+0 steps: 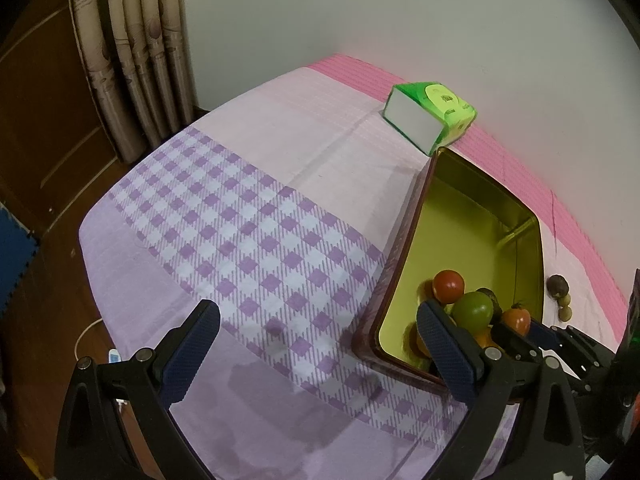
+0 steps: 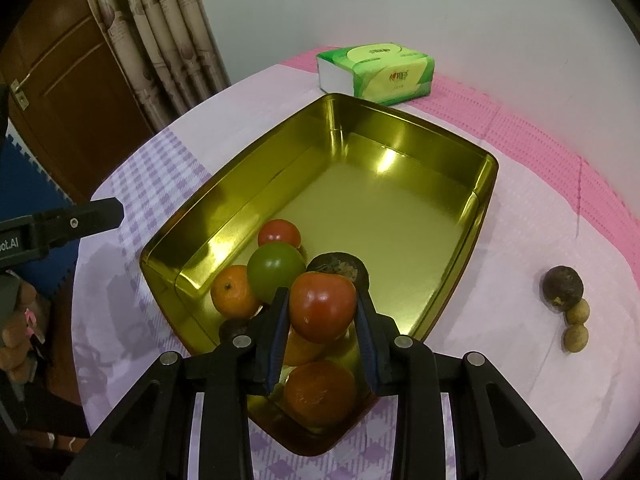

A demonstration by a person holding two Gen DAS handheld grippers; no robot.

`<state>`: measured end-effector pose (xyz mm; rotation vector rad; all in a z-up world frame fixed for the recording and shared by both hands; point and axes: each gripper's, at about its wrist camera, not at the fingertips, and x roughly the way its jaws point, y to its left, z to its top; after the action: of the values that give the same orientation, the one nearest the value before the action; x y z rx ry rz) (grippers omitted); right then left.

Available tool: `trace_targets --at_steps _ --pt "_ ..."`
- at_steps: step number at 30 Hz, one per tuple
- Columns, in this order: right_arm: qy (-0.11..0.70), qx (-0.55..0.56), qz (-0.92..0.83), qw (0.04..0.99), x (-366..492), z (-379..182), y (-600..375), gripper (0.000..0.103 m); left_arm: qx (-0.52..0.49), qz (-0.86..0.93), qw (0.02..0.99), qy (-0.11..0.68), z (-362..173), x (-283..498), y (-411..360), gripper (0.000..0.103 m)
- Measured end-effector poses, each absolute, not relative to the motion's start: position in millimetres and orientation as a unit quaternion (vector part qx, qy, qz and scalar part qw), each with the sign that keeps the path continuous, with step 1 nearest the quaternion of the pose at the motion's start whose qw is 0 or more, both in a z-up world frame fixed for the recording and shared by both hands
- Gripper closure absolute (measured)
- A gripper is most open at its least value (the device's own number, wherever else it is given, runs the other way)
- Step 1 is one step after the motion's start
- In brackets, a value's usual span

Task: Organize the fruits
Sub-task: 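Carry the tomato with the right gripper over the tray, then open the right gripper to release the tomato into the tray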

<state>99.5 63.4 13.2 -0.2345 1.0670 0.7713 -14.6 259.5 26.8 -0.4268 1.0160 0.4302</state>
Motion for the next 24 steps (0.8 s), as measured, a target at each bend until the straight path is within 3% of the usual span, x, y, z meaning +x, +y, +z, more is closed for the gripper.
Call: trace_targets --at_steps 14,16,18,20,24 --pt "0.493 -0.081 0.354 0.791 103.6 17.8 54.8 0.069 -0.197 0.202 0.83 0.481 23.1 -13.4 257.1 0.005" --pt "0.489 -0.071 0.357 0.793 104.2 22.0 51.0 0.065 -0.196 0.201 0.83 0.481 23.0 -13.3 257.2 0.005" --pt "0.484 -0.063 0.358 0.796 104.5 26.0 46.3 0.053 -0.195 0.201 0.83 0.481 23.2 -13.3 257.0 0.005" --pt "0.476 -0.058 0.353 0.804 105.0 30.3 40.9 0.047 -0.196 0.202 0.831 0.481 23.3 -13.4 256.8 0.005" --pt "0.462 -0.047 0.336 0.82 109.4 38.6 21.2 0.045 -0.195 0.202 0.83 0.482 23.2 -13.4 256.2 0.005"
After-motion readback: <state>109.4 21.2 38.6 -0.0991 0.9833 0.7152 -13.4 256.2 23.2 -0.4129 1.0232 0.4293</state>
